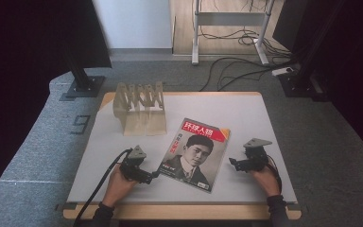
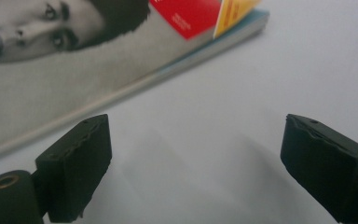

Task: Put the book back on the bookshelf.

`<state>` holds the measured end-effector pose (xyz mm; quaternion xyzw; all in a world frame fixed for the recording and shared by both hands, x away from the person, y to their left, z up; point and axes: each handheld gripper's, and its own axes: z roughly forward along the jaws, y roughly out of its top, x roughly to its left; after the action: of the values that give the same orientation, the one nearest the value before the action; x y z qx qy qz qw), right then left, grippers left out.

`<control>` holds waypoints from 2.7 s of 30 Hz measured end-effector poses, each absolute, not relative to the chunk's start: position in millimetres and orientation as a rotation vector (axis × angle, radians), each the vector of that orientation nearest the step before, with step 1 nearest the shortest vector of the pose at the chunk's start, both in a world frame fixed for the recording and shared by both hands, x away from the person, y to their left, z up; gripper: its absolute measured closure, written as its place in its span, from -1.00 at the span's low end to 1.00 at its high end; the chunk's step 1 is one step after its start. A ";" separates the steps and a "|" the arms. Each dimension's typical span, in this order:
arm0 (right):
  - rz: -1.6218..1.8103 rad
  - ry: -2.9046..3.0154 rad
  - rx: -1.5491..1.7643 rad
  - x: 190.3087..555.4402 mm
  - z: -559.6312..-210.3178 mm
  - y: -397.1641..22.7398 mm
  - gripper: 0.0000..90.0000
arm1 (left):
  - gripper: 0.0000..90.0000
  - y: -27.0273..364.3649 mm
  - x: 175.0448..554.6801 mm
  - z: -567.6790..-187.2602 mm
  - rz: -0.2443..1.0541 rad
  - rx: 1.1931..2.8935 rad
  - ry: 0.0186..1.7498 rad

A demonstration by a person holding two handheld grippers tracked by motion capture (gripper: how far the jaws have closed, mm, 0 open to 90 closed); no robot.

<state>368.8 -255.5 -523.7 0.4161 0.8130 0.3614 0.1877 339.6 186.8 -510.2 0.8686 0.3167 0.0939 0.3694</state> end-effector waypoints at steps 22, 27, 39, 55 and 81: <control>1.032 2.354 1.106 470.7 -520.2 -212.2 -1.00 | -1.00 140.3 361.7 -527.1 0.239 2.291 0.735; 1.032 2.401 1.116 478.7 -530.1 -209.5 -0.98 | -1.00 137.9 360.9 -527.6 0.211 2.313 0.715; 1.085 2.433 1.077 462.3 -533.2 -213.4 -0.92 | -1.00 128.7 345.5 -526.8 0.194 2.333 0.689; 1.090 2.440 1.057 415.0 -533.8 -219.7 -0.92 | -1.00 139.4 314.6 -526.4 0.177 2.351 0.631; 1.110 2.367 1.272 413.3 -524.0 -239.2 -0.27 | -1.00 162.2 320.4 -527.9 0.221 2.307 0.738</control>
<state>413.3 -239.2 -524.0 0.4346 0.8087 0.3790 0.1167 320.4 162.2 -527.9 0.8895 0.2845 0.0852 0.3474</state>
